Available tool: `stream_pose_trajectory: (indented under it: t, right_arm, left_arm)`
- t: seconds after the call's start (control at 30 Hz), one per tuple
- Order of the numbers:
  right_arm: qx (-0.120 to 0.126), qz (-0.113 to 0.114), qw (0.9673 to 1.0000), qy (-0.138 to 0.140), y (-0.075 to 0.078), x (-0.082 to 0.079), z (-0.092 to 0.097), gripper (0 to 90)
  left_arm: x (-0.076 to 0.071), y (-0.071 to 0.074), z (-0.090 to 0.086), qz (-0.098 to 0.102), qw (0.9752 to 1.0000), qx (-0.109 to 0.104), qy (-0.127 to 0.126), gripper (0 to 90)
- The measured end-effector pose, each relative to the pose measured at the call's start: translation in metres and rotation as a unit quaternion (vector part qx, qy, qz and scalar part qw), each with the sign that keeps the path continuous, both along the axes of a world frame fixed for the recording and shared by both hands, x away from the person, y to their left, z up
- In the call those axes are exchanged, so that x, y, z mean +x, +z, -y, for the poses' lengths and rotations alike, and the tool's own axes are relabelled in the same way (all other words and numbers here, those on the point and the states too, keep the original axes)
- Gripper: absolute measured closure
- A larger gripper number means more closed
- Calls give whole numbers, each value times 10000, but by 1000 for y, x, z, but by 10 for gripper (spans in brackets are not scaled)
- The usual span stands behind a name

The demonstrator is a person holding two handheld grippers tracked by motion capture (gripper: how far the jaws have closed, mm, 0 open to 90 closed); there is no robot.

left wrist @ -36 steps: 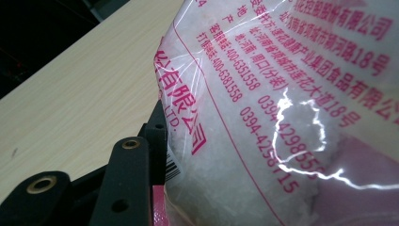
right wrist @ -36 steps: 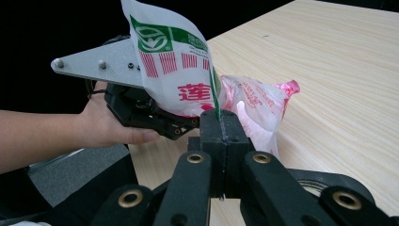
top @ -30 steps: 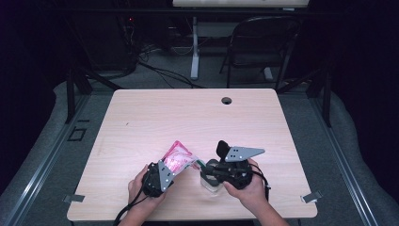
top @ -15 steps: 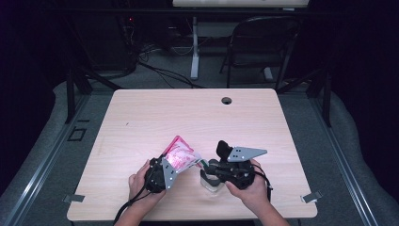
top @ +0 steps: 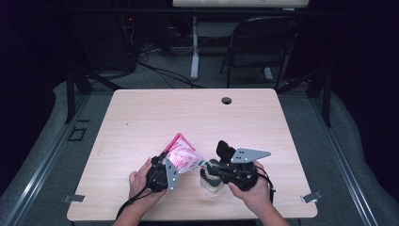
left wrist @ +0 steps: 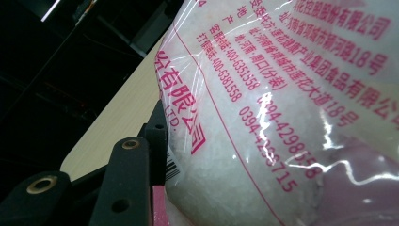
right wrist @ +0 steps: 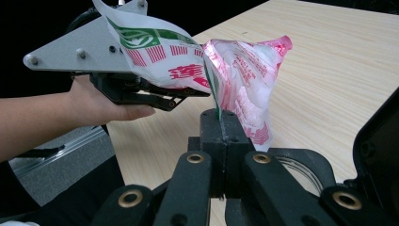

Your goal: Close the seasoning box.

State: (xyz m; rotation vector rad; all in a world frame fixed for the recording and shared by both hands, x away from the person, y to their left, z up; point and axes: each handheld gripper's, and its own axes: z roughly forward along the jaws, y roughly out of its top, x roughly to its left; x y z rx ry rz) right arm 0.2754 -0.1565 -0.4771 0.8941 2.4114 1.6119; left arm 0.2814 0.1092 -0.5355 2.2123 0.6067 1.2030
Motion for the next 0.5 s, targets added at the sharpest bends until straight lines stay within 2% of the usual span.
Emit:
stream_pose_trajectory:
  t: [0.2,0.27,0.5]
  right_arm:
    - [-30,-6,10000,-81,-2,-1,3,900]
    - [-45,-21,9999,-108,-2,-2,5,900]
    - [-51,-25,9998,-200,-4,-3,9,900]
  left_arm:
    - [0,1,3,90,9999,138,-41,563]
    - [1,0,4,173,9997,166,-56,563]
    - [2,1,6,196,9993,281,-136,565]
